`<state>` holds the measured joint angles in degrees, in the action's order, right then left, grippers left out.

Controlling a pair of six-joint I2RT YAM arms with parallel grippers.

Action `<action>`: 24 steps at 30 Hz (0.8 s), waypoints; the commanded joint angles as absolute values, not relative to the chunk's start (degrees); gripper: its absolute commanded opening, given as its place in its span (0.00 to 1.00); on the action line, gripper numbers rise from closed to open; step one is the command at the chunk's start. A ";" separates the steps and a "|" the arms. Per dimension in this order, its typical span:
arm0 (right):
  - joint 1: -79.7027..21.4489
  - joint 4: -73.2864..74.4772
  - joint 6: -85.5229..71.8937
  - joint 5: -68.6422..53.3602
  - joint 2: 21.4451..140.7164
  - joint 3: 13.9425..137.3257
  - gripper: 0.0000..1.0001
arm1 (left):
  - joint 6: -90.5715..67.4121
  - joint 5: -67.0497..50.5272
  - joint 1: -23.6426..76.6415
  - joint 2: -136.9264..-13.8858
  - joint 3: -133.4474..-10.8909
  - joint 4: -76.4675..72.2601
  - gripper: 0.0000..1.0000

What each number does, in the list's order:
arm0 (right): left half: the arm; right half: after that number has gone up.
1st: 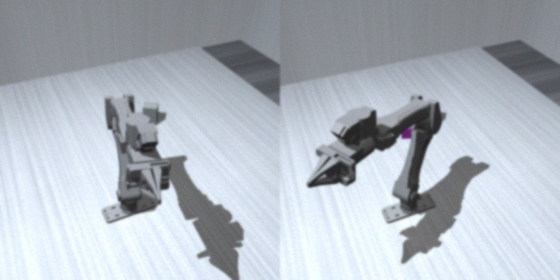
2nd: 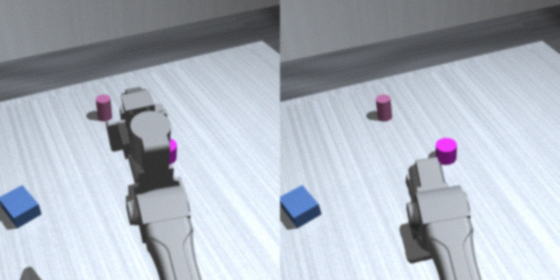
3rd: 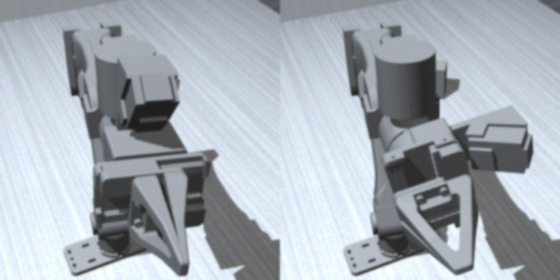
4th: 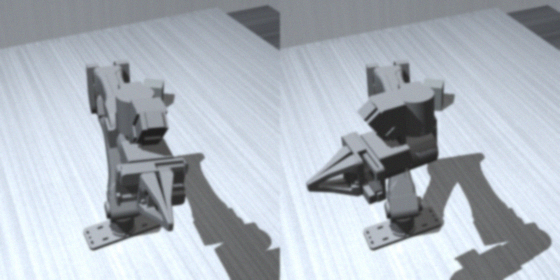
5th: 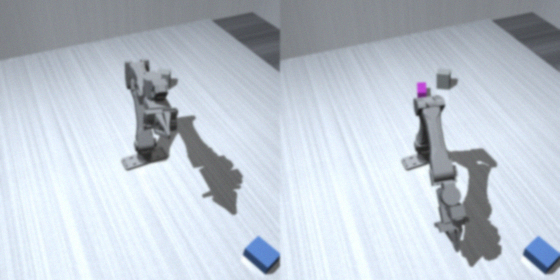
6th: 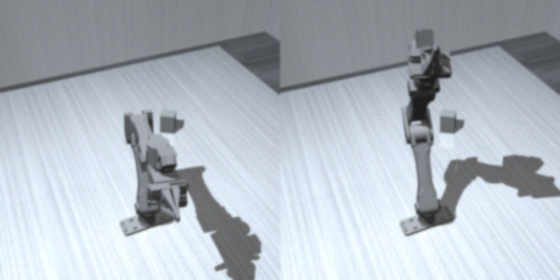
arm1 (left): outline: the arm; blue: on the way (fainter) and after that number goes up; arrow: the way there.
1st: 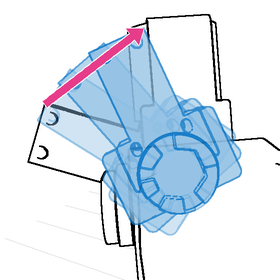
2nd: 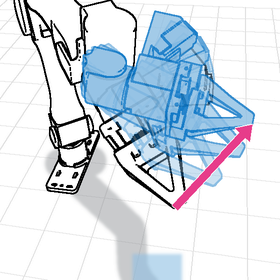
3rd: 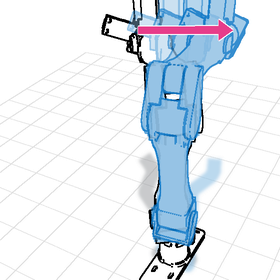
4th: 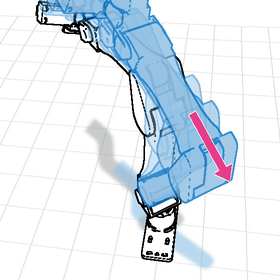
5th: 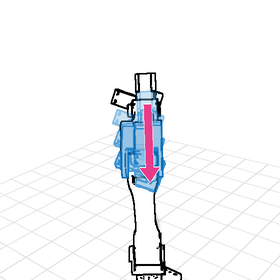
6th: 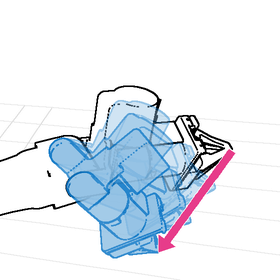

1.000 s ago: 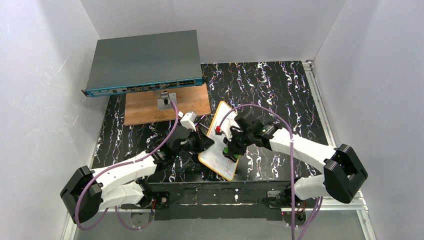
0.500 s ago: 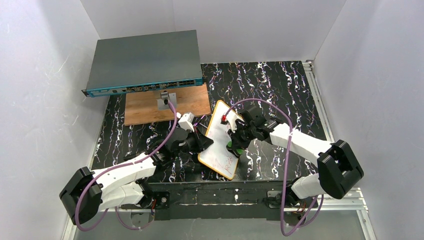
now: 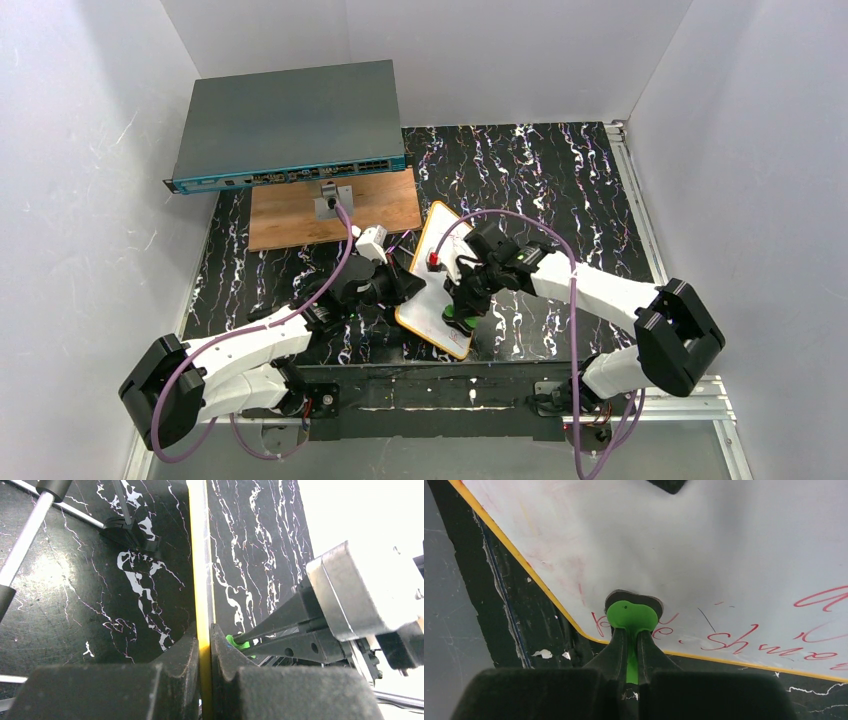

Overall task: Erase the whiteboard
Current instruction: Erase the whiteboard at the center of the board.

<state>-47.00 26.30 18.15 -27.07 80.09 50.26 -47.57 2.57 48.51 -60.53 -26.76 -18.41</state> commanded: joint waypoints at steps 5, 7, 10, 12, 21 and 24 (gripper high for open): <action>-38.91 21.36 10.55 -21.29 80.87 52.41 0.01 | -39.39 5.18 48.61 -60.00 -24.97 -18.42 0.00; -38.66 21.96 10.62 -21.10 81.38 52.07 0.01 | -39.51 5.14 48.45 -60.02 -24.65 -18.96 0.00; -38.85 24.47 11.42 -25.15 83.59 53.28 0.01 | -39.74 5.07 48.26 -60.66 -24.61 -19.25 0.00; -40.27 26.21 12.78 -27.75 84.46 53.54 0.01 | -40.04 5.22 48.19 -60.83 -24.24 -19.78 0.00; -49.91 32.71 20.01 -36.10 84.64 54.50 0.01 | -40.08 7.22 47.83 -60.18 -23.32 -19.57 0.00; -49.38 30.84 18.40 -29.67 84.60 54.95 0.01 | -39.89 7.31 47.52 -59.52 -23.01 -19.37 0.00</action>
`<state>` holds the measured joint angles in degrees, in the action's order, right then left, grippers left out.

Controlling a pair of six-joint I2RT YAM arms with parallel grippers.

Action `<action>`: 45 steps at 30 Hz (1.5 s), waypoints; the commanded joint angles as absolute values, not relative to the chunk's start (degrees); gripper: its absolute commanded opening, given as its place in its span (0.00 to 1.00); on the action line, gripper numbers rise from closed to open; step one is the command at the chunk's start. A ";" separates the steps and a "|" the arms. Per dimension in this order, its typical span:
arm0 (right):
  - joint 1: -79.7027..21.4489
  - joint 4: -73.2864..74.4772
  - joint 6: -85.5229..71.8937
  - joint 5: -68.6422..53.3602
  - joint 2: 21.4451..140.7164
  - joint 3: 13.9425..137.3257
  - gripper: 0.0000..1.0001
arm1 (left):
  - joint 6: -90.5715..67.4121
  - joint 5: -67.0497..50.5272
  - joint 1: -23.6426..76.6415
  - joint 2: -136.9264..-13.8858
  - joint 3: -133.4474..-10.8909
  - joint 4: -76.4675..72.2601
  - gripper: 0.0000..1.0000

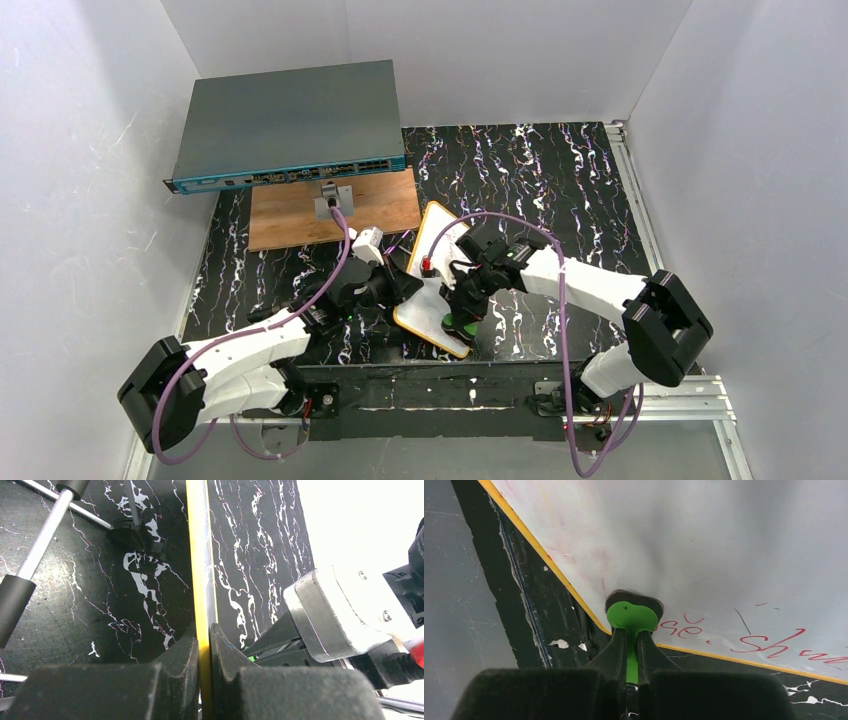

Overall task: Erase the whiteboard
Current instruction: Erase the whiteboard at the center of the board.

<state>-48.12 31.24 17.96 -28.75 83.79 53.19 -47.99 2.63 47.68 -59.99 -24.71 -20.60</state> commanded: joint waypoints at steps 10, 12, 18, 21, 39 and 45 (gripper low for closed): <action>-40.65 27.28 14.31 -15.50 86.25 55.77 0.01 | -39.45 5.04 47.17 -61.16 -23.70 -20.31 0.00; -41.32 28.54 15.14 -17.24 87.17 56.43 0.01 | -39.68 4.78 47.11 -61.44 -23.73 -20.62 0.00; -49.67 33.01 21.69 -25.81 86.95 56.24 0.01 | -40.15 4.82 47.11 -61.71 -23.73 -20.89 0.00; -53.38 35.41 24.37 -28.99 86.85 56.70 0.01 | -40.08 4.99 47.11 -61.30 -23.73 -20.56 0.00; -53.96 31.67 22.85 -24.49 86.63 56.82 0.01 | -41.61 4.03 46.88 -61.94 -23.03 -22.19 0.00; -57.44 35.35 25.67 -28.87 87.43 58.61 0.01 | -41.45 4.24 46.65 -61.37 -22.65 -22.14 0.00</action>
<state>-53.87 35.00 23.27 -16.01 85.47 57.04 -48.62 2.42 46.17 -61.14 -23.70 -23.38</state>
